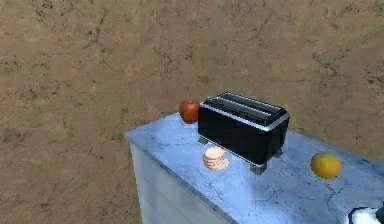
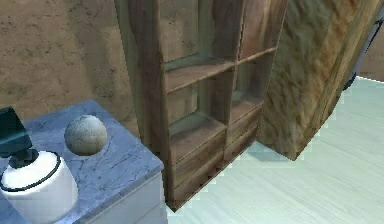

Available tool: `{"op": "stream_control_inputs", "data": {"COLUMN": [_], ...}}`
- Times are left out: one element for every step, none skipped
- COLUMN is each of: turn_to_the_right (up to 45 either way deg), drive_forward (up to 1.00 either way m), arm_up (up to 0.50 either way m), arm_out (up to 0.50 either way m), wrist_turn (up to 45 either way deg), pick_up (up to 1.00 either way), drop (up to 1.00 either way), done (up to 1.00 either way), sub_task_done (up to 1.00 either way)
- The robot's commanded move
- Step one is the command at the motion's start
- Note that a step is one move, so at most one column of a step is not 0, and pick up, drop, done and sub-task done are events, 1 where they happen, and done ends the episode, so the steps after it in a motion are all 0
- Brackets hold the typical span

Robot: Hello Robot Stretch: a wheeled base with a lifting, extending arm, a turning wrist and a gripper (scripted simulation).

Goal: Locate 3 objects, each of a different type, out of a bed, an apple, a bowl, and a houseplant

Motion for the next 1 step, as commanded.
{"op": "stream_control_inputs", "data": {"turn_to_the_right": [0.0], "drive_forward": [0.00], "arm_up": [0.00], "arm_out": [0.00], "wrist_turn": [0.0], "pick_up": [0.00], "drop": [0.00], "done": [1.00], "sub_task_done": [0.00]}}
